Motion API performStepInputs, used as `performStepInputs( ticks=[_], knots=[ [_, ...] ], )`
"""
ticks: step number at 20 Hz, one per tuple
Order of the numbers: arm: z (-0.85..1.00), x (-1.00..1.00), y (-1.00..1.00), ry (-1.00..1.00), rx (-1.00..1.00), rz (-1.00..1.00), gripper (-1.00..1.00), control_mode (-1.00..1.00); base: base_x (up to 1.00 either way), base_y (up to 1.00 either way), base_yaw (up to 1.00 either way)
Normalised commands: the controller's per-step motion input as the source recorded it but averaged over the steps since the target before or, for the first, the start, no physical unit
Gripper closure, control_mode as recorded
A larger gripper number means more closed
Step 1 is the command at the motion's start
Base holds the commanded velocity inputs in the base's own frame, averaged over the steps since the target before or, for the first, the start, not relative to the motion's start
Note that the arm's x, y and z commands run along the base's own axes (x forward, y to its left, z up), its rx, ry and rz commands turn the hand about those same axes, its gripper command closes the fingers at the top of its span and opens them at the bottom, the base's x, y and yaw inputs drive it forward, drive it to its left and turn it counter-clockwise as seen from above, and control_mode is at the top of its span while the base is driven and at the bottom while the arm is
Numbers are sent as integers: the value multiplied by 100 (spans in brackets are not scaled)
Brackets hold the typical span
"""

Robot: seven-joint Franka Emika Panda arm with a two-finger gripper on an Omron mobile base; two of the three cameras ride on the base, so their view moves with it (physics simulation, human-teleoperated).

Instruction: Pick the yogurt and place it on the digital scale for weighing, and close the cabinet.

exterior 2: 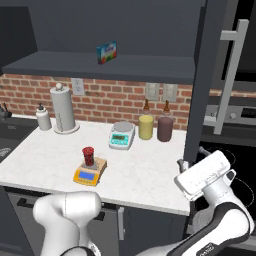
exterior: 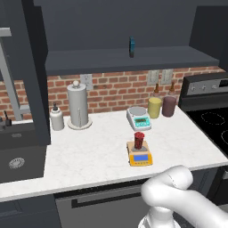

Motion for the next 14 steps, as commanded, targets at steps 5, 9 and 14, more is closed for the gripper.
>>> performStepInputs(
  ticks=[5,9,14],
  knots=[
    [22,0,-43,-16,5,2,-100,-100,0,0,0],
    [29,1,-35,-18,0,2,-100,-100,0,0,0],
    [25,0,-21,-10,0,0,-100,-100,0,0,0]
  ],
)
